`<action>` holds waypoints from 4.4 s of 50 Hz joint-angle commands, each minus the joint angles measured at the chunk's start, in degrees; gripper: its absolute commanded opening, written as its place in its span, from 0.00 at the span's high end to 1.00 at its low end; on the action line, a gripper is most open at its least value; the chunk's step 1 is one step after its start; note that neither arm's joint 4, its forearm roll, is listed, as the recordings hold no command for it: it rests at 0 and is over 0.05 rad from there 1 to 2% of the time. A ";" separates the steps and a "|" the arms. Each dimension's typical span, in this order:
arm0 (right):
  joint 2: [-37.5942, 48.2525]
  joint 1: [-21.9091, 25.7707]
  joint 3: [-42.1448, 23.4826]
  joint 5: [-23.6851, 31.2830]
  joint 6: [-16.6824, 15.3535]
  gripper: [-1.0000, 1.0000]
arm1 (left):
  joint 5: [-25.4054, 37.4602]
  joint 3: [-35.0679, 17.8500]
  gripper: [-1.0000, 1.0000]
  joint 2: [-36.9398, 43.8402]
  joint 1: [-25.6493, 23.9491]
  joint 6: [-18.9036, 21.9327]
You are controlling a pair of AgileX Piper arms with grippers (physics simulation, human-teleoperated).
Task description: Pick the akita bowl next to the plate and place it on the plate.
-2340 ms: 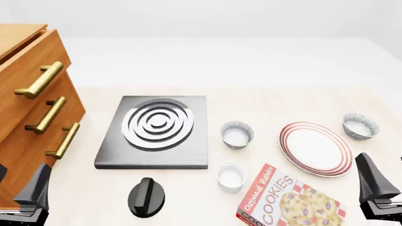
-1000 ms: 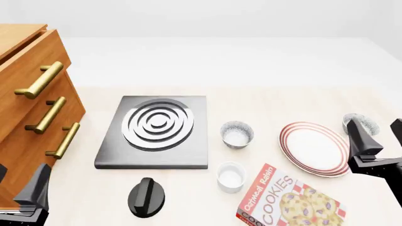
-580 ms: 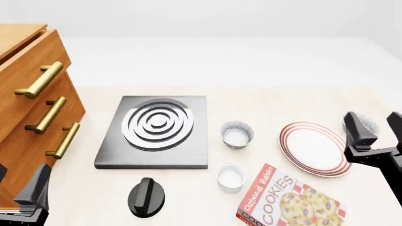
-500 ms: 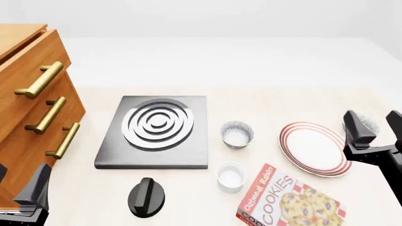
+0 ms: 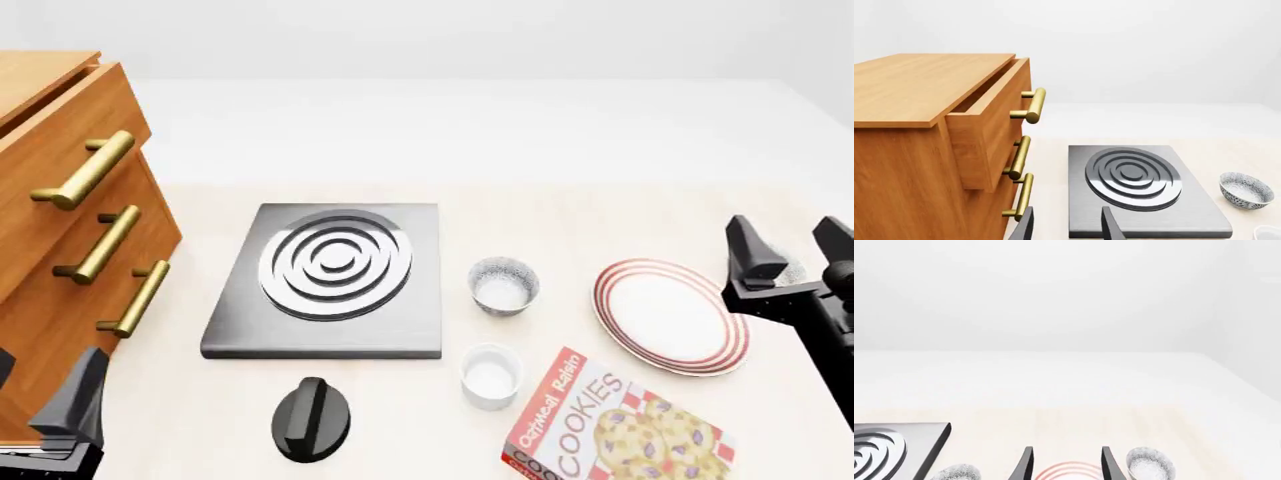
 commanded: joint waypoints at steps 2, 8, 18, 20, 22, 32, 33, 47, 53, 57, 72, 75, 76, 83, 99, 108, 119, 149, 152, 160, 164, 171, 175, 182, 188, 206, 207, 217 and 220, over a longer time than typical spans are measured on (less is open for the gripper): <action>3.98 -0.65 -1.40 -2.36 -0.41 0.00 | 0.00 0.00 0.00 0.00 0.00 0.00; 6.10 -0.84 -1.66 -3.81 -0.59 0.00 | 0.00 0.00 0.00 0.00 0.00 0.00; 10.17 -1.24 -2.58 -6.21 -1.19 0.00 | 0.00 0.00 0.00 0.00 0.00 0.00; 10.78 -1.29 -2.85 -6.53 -1.38 0.00 | 0.00 0.00 0.00 0.00 0.00 0.00; 11.36 -1.39 -3.13 -6.79 -1.46 0.00 | 0.00 0.00 0.00 0.00 0.00 0.00; 14.24 -2.02 -4.49 -7.86 -1.69 0.00 | 0.00 0.00 0.00 0.00 0.00 0.00; 14.53 -2.07 -4.63 -7.95 -1.69 0.00 | 0.00 0.00 0.00 0.00 0.00 0.00; 19.32 -3.56 -7.94 -8.74 -1.88 0.00 | 0.00 0.00 0.00 0.00 0.00 0.00; 21.03 -4.18 -9.07 -9.14 -2.17 0.00 | 0.00 0.00 0.00 0.00 0.00 0.00; 22.20 -4.61 -9.59 -9.62 -2.36 0.00 | 0.00 0.00 0.00 0.00 0.00 0.00; 26.60 -6.07 -11.80 -11.18 -3.11 0.00 | 0.00 0.00 0.00 0.00 0.00 0.00; 27.55 -6.24 -12.11 -11.63 -3.28 0.00 | 0.00 0.00 0.00 0.00 0.00 0.00; 28.06 -6.29 -12.26 -11.80 -3.34 0.00 | 0.00 0.00 0.00 0.00 0.00 0.00; 29.97 -6.86 -13.37 -12.24 -3.72 0.00 | 0.00 0.00 0.00 0.00 0.00 0.00; 32.92 -8.42 -16.49 -11.79 -4.08 0.00 | 0.00 0.00 0.00 0.00 0.00 0.00; 34.64 -9.38 -17.99 -11.51 -4.22 0.00 | 0.00 0.00 0.00 0.00 0.00 0.00; 35.91 -10.48 -19.44 -11.02 -4.30 0.00 | 0.00 0.00 0.00 0.00 0.00 0.00; 37.71 -13.74 -21.82 -9.81 -3.15 0.00 | 0.00 0.00 0.00 0.00 0.00 0.00; 37.80 -14.08 -21.97 -9.71 -3.03 0.00 | 0.00 0.00 0.00 0.00 0.00 0.00; 37.99 -14.92 -22.40 -9.30 -2.70 0.00 | 0.00 0.00 0.00 0.00 0.00 0.00; 37.86 -15.33 -22.59 -8.93 -2.52 0.00 | 0.00 0.00 0.00 0.00 0.00 0.00; 37.79 -15.92 -22.78 -8.63 -2.36 0.00 | 0.00 0.00 0.00 0.00 0.00 0.00; 37.80 -16.29 -23.05 -8.32 -2.19 0.00 | 0.00 0.00 0.00 0.00 0.00 0.00; 37.81 -17.04 -23.41 -7.94 -2.03 0.00 | 0.00 0.00 0.00 0.00 0.00 0.00; 37.96 -17.65 -23.57 -7.79 -1.84 0.00 | 0.00 0.00 0.00 0.00 0.00 0.00; 38.93 -19.29 -24.20 -7.55 -1.11 0.00 | 0.00 0.00 0.00 0.00 0.00 0.00; 38.98 -19.48 -24.24 -7.51 -1.05 0.00 | 0.00 0.00 0.00 0.00 0.00 0.00; 39.25 -20.42 -24.26 -7.41 -0.81 0.00 | 0.00 0.00 0.00 0.00 0.00 0.00; 39.21 -20.71 -24.17 -7.34 -0.70 0.00 | 0.00 0.00 0.00 0.00 0.00 0.00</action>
